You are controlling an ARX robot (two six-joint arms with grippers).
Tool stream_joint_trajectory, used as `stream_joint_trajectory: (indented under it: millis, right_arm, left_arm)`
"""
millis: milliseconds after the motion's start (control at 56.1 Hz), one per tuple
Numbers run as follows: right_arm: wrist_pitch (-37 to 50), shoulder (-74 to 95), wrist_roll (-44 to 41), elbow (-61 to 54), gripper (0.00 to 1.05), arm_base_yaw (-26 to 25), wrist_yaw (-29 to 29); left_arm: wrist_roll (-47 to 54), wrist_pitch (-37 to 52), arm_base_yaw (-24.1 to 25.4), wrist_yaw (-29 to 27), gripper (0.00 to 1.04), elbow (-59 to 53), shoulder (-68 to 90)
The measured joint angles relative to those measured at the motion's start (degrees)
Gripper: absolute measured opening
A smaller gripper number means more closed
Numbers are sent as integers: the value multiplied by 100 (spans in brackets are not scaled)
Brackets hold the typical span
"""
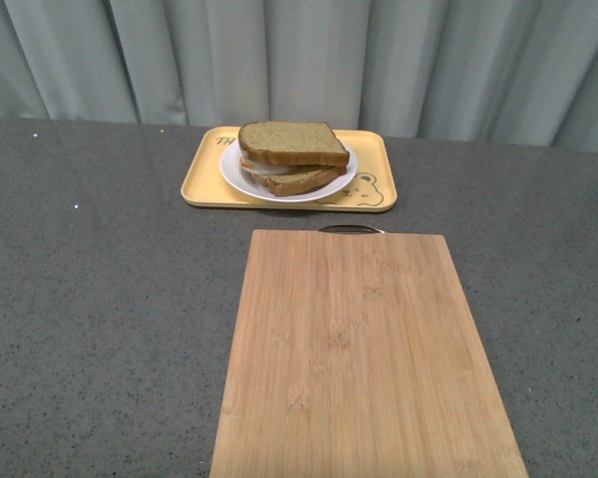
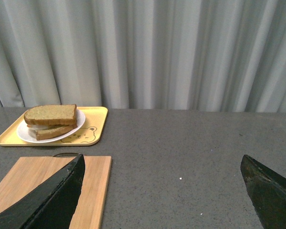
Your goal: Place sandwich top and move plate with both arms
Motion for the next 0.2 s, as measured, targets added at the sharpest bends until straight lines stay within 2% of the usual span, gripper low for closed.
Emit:
stream_joint_trajectory:
  millis: [196]
  right_arm:
    - [0, 0, 0, 0, 95, 0, 0]
  left_arm:
    - [0, 0, 0, 0, 98, 0, 0]
